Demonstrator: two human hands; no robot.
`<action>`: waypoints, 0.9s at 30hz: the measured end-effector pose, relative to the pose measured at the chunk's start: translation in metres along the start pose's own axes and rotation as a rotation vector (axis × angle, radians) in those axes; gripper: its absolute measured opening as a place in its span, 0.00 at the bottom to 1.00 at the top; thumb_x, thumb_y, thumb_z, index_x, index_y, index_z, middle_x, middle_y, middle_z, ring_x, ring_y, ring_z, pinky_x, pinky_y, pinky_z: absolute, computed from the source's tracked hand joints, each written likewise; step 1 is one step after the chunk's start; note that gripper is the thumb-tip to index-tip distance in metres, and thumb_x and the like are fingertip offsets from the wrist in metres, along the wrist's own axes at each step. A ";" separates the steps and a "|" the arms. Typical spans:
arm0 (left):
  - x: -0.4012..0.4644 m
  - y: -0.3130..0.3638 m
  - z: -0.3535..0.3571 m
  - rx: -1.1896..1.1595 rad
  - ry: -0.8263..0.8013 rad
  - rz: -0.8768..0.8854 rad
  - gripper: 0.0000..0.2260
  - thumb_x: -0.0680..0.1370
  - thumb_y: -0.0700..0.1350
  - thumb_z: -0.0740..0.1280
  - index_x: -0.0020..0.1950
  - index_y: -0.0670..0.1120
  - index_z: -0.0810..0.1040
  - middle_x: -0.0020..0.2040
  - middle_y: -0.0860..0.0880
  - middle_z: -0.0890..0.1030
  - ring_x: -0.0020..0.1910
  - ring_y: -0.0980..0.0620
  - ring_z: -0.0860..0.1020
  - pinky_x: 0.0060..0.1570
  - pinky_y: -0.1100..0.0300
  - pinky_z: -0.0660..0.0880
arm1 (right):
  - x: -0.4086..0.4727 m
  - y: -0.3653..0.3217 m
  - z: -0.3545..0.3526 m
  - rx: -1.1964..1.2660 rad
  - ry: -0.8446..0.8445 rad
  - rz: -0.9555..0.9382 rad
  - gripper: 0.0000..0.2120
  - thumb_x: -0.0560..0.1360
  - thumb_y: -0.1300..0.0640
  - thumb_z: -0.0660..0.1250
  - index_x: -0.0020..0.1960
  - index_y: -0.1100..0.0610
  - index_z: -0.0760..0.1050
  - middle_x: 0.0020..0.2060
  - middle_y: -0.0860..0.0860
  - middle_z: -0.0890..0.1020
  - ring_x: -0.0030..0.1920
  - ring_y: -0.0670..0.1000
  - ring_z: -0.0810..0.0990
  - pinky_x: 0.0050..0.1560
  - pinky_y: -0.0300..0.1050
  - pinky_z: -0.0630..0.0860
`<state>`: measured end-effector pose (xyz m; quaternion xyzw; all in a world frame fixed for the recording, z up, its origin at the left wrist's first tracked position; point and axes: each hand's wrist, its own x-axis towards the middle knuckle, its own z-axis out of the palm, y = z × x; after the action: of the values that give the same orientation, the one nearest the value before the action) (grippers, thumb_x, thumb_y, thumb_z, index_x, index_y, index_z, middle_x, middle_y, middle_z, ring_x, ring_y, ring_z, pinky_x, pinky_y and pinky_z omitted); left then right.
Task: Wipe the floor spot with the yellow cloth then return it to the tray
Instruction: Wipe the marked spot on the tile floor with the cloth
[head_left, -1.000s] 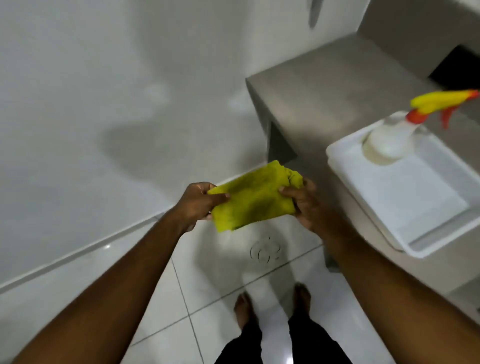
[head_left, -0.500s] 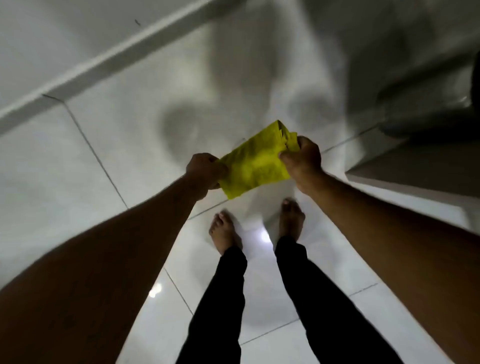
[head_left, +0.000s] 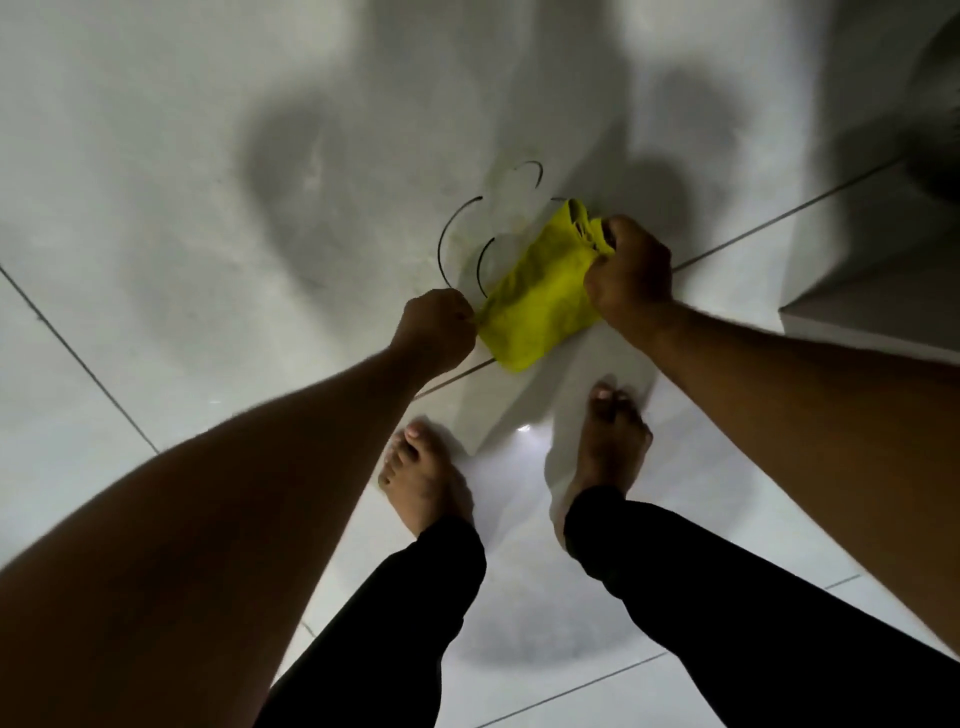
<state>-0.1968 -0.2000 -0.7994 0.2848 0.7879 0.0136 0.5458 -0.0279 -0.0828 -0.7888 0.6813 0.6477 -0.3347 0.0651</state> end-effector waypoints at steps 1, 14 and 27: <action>-0.002 -0.004 -0.005 0.096 0.070 0.068 0.11 0.74 0.41 0.65 0.55 0.45 0.80 0.52 0.42 0.84 0.52 0.41 0.81 0.52 0.52 0.79 | 0.006 -0.002 0.000 -0.014 0.012 -0.017 0.15 0.70 0.67 0.62 0.54 0.57 0.78 0.53 0.60 0.83 0.56 0.63 0.79 0.52 0.48 0.74; 0.027 -0.081 -0.037 0.622 0.114 0.021 0.75 0.52 0.64 0.81 0.75 0.36 0.30 0.76 0.31 0.31 0.75 0.32 0.32 0.74 0.40 0.39 | 0.049 -0.027 0.076 -0.169 0.139 0.108 0.28 0.83 0.47 0.52 0.80 0.54 0.51 0.80 0.60 0.50 0.79 0.64 0.46 0.78 0.64 0.45; 0.032 -0.095 -0.048 0.557 0.109 0.099 0.79 0.46 0.71 0.77 0.74 0.43 0.24 0.72 0.37 0.23 0.73 0.36 0.26 0.74 0.40 0.36 | 0.105 0.035 0.051 -0.811 0.121 -1.326 0.30 0.80 0.50 0.62 0.78 0.57 0.59 0.77 0.58 0.63 0.78 0.60 0.60 0.77 0.62 0.59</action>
<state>-0.2874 -0.2509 -0.8388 0.4605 0.7747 -0.1613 0.4021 -0.0208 -0.0267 -0.8968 0.0917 0.9940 -0.0030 0.0600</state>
